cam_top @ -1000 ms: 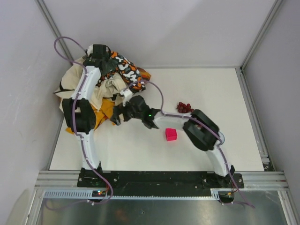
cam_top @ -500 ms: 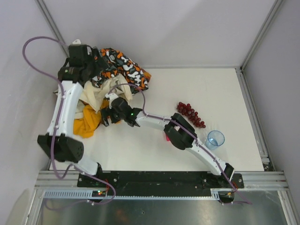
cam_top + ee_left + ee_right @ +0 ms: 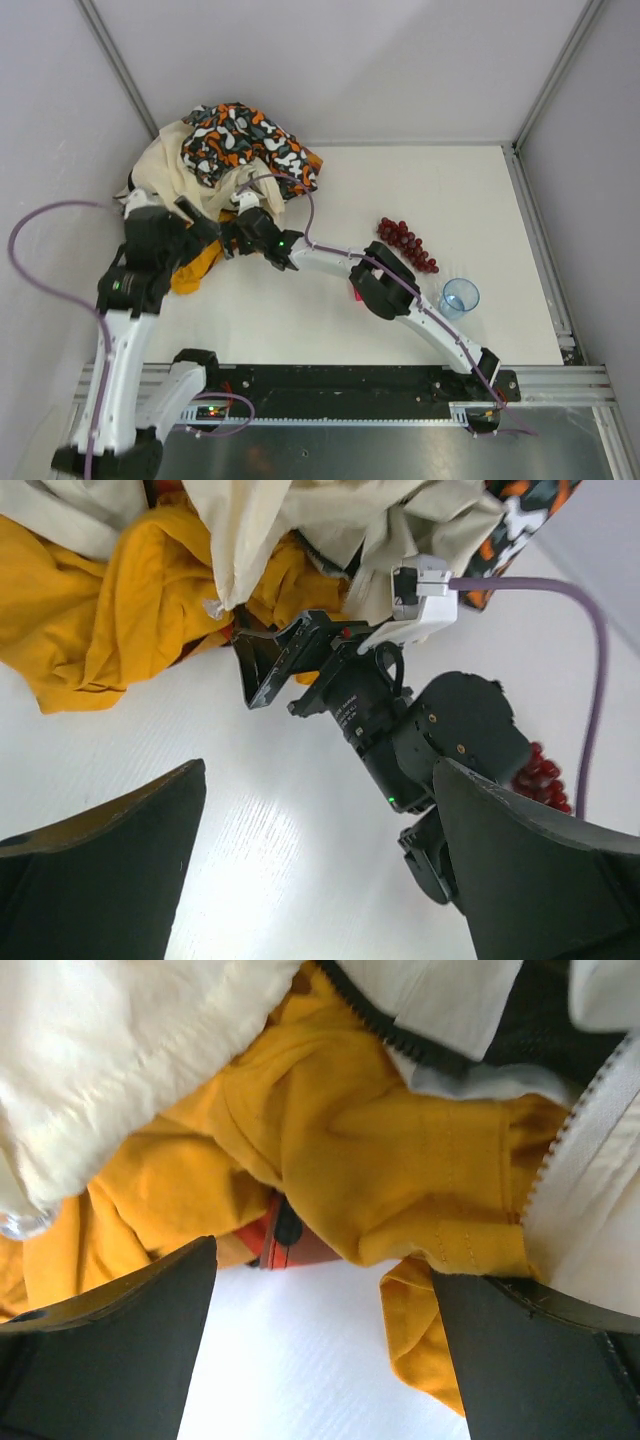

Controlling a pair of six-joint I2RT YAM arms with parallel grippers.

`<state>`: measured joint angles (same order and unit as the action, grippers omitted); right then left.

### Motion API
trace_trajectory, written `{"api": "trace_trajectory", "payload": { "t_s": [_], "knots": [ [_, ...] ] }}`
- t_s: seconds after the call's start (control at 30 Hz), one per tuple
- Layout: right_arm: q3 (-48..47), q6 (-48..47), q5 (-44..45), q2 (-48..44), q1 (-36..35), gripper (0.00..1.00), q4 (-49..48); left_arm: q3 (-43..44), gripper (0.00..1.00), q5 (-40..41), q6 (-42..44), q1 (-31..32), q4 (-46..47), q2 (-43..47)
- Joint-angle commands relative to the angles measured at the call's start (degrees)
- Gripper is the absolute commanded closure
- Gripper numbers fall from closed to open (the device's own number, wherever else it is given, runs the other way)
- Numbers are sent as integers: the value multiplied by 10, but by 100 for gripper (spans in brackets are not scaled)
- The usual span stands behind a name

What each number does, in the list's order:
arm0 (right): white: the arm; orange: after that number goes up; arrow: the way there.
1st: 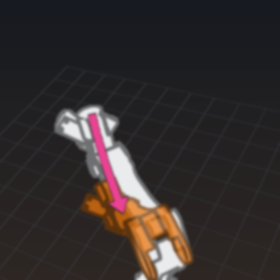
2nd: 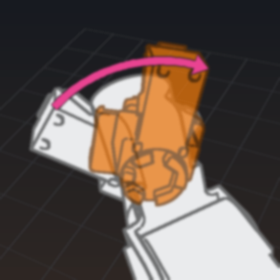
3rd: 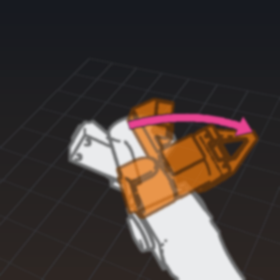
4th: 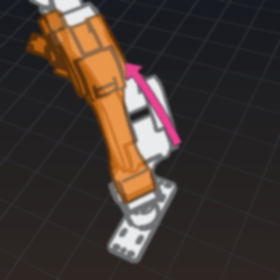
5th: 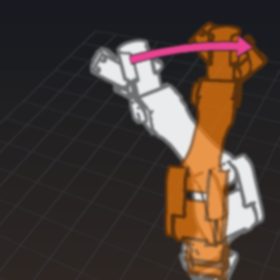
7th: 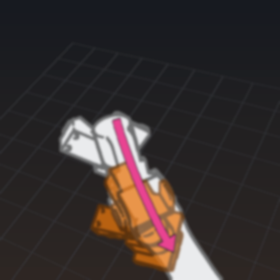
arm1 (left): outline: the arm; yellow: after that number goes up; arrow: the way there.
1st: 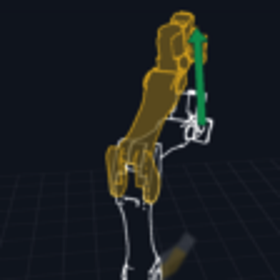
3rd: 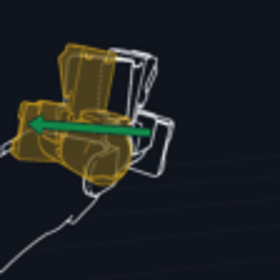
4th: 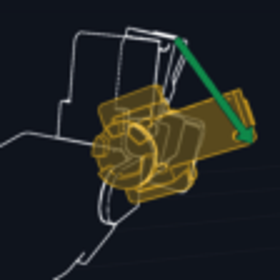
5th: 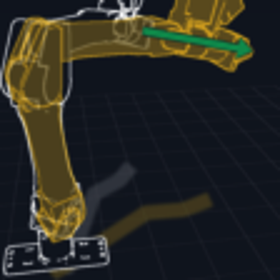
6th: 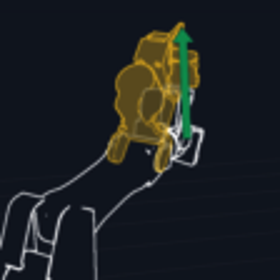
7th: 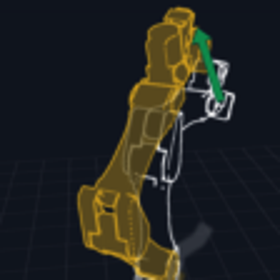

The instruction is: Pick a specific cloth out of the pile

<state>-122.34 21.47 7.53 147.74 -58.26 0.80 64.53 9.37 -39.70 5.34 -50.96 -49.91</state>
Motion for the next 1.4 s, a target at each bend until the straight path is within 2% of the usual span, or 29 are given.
{"api": "trace_trajectory", "payload": {
  "t_s": [0.0, 0.17, 0.27, 0.5, 0.57, 0.6, 0.77, 0.93, 1.07, 1.2, 1.37],
  "knots": [
    [-55, 16, 74, 17, 6, 9, -72, -32, 0, 33, -30, 3, -9, 83],
    [-156, 33, 72, 79, 9, 17, -56, -60, 0, 23, -41, 3, -32, 104],
    [-177, 47, 69, 102, 13, 25, -58, -59, 0, 23, -41, 3, -37, 110],
    [-174, 69, 43, 105, 36, 80, -71, -66, 0, 44, -39, 3, -46, 121],
    [-154, 59, 39, 84, 37, 93, -85, -68, 0, 45, -39, 3, -49, 124],
    [-140, 51, 36, 68, 36, 97, -92, -69, 0, 45, -37, 3, -50, 125],
    [-39, -30, 30, -52, 20, 100, -111, -72, 0, 42, -29, 3, -62, 127],
    [167, -117, 58, -261, -11, 100, -187, -79, 0, 31, -30, 3, -74, 136],
    [256, -133, 67, -403, -18, 100, -197, -87, 0, 16, -34, 3, -79, 148],
    [267, -185, 104, -510, -8, 100, -169, -85, 0, -2, -32, 3, -84, 156],
    [164, -208, 96, -577, 60, 100, -74, -85, 0, 1, -32, 3, -86, 152]
  ]
}}
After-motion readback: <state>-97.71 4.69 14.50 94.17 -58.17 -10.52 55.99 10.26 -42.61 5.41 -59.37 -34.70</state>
